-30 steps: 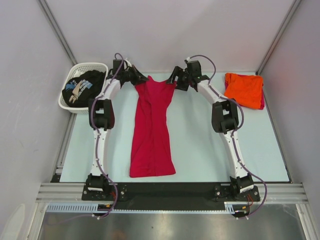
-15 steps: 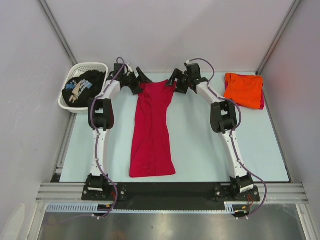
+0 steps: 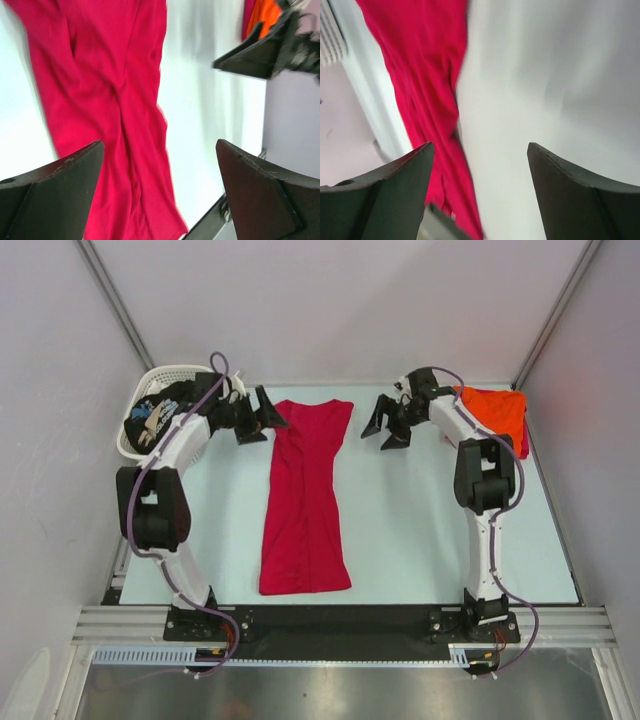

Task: Fold and stack the t-shirts
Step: Grab the bottom of the folded rectangular tshirt with both arms

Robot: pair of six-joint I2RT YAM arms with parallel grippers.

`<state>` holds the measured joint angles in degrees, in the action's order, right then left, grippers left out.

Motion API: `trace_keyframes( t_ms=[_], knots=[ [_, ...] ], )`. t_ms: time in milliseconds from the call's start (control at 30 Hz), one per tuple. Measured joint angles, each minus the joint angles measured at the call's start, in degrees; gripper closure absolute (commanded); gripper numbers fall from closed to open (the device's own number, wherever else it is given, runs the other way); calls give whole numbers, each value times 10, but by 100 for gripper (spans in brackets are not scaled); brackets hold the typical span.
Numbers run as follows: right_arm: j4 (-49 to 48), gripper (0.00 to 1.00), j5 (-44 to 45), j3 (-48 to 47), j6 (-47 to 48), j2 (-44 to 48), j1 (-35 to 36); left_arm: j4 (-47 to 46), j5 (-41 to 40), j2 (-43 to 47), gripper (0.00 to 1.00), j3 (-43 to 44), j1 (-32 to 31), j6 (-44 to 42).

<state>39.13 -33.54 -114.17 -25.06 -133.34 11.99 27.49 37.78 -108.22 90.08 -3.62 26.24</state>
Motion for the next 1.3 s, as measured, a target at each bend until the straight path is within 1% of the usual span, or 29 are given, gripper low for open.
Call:
trace_keyframes(
  t_ms=[33,100,200,333,367,400,467,600,700,800,867,967,1133,1233,1300],
  knots=[
    [23,25,-12,18,11,17,-6,5,0,22,0,-32,0,-14],
    [52,27,-37,61,27,46,-14,21,0,44,0,-81,0,-29],
    [89,27,-80,177,44,98,-14,45,3,57,1,-170,0,-43],
    [120,28,-110,314,64,139,3,84,0,79,3,-289,-5,-49],
    [128,30,-115,345,70,148,10,93,-2,95,3,-315,-7,-49],
    [136,30,-119,370,74,155,17,101,-5,116,0,-339,-10,-49],
    [134,30,-124,413,81,174,33,113,-11,163,0,-376,-15,-49],
    [124,31,-127,493,80,239,73,118,-26,263,0,-435,-22,-47],
    [101,31,-122,537,68,296,100,114,-35,310,0,-472,-24,-43],
    [74,31,-99,572,50,348,128,120,-43,338,1,-496,-47,-31],
    [59,31,-80,590,36,376,155,117,-43,349,0,-504,-62,-20],
    [28,31,-45,620,12,405,215,110,-44,372,0,-529,-79,-3],
    [-8,34,8,653,-25,407,298,125,-56,405,0,-578,-94,18],
    [-27,35,40,649,-44,389,339,137,-66,416,0,-593,-94,22],
    [-26,35,43,632,-62,370,366,140,-69,417,0,-600,-94,22]
  ],
)
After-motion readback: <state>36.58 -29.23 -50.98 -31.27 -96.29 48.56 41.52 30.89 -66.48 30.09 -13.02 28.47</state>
